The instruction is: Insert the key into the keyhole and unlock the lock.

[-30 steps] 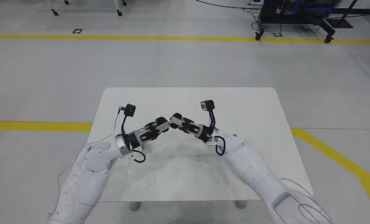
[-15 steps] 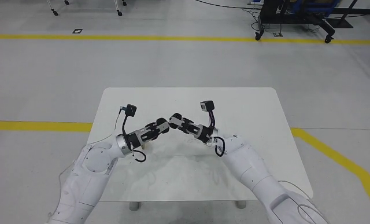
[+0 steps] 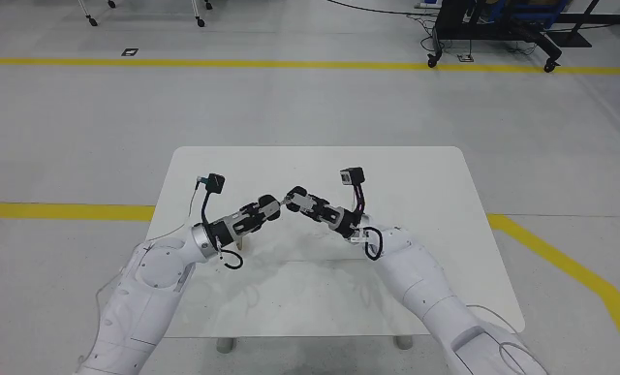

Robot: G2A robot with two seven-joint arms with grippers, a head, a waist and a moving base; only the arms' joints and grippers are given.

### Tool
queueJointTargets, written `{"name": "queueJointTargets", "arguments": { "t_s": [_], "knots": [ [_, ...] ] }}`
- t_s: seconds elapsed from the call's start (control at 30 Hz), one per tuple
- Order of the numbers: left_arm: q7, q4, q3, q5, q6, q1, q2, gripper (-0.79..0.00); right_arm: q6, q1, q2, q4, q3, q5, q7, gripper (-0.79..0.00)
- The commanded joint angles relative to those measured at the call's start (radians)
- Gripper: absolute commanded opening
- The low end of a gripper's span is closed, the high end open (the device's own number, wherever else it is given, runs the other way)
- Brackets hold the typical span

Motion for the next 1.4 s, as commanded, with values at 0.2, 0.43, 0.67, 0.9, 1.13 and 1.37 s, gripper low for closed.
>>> {"name": "queueJointTargets", "arguments": {
  "t_s": [0.2,0.43,0.67,0.9,1.13,1.37],
  "knots": [
    [-0.005,-0.003,-0.032,-0.017,-0.015,0.007,0.008,-0.785,0.0,0.0,0.0,0.0,-0.001,0.0,0.001,0.0],
    [-0.005,-0.003,-0.032,-0.017,-0.015,0.007,0.008,-0.785,0.0,0.0,0.0,0.0,-0.001,0.0,0.001,0.0],
    [-0.006,-0.036,-0.029,0.039,0.01,0.025,0.013,-0.785,0.0,0.019,0.042,-0.095,0.055,-0.408,-0.022,0.0],
    [-0.181,-0.042,0.011,0.031,0.0,0.003,0.022,-0.785,0.065,-0.071,0.11,-0.275,0.154,-0.667,0.05,0.0],
    [-0.293,-0.026,0.057,0.015,-0.023,-0.025,0.027,-0.785,0.099,-0.115,0.161,-0.355,0.112,-0.475,0.128,-0.413],
    [-0.293,-0.014,0.082,0.031,-0.026,-0.041,0.03,-0.785,0.106,-0.07,0.216,-0.33,-0.001,-0.388,0.135,-0.425]
  ]
}}
